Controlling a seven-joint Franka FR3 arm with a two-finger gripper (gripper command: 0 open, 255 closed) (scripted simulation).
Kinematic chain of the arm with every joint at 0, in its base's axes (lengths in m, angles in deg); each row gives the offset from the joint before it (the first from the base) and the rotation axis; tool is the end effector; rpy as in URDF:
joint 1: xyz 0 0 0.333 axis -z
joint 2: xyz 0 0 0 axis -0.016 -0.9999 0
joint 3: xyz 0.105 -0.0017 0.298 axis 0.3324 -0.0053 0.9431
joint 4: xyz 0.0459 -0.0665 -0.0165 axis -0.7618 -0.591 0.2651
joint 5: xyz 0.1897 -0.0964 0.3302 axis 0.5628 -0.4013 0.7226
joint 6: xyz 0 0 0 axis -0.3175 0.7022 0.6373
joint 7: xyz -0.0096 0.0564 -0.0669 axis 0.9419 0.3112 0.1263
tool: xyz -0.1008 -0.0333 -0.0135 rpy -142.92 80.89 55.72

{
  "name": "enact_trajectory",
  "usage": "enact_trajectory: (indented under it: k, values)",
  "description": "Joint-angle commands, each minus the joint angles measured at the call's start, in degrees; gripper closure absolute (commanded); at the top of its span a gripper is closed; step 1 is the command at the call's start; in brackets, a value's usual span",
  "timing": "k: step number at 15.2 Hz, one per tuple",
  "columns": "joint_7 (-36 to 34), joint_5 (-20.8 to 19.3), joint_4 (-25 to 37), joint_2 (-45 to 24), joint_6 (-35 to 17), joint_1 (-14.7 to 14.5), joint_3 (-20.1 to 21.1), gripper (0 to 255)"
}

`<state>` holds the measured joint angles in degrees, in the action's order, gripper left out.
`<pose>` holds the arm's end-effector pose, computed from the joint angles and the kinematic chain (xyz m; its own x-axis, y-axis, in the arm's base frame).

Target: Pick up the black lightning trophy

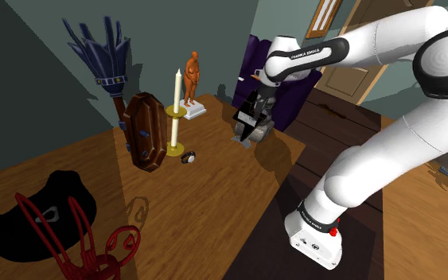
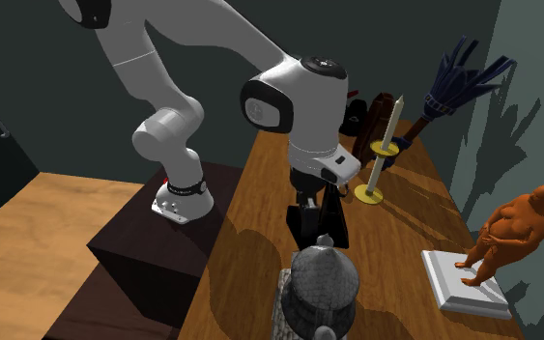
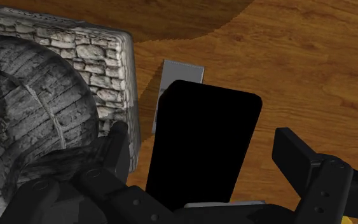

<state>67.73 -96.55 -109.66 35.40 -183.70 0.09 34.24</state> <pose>0.4207 -0.1567 0.4055 0.9507 0.3100 -0.0102 0.3101 -0.9507 0.0055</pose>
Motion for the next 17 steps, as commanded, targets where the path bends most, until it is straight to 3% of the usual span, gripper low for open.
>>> enact_trajectory:
  k: [1, 4, 5, 14, 17]
  values:
    - [0.16, 0.18, -0.78, -0.98, -1.79, -0.07, -0.19, 0]
    - [0.27, 0.29, -1.45, -1.66, -3.12, -0.09, -0.33, 0]
    - [0.23, 0.29, -1.51, -1.64, -3.16, -0.1, -0.31, 255]
    - [0.27, 0.29, -1.45, -1.66, -3.12, -0.1, -0.34, 255]
    - [0.07, 0.09, -0.14, -0.39, -0.58, -0.06, -0.07, 255]
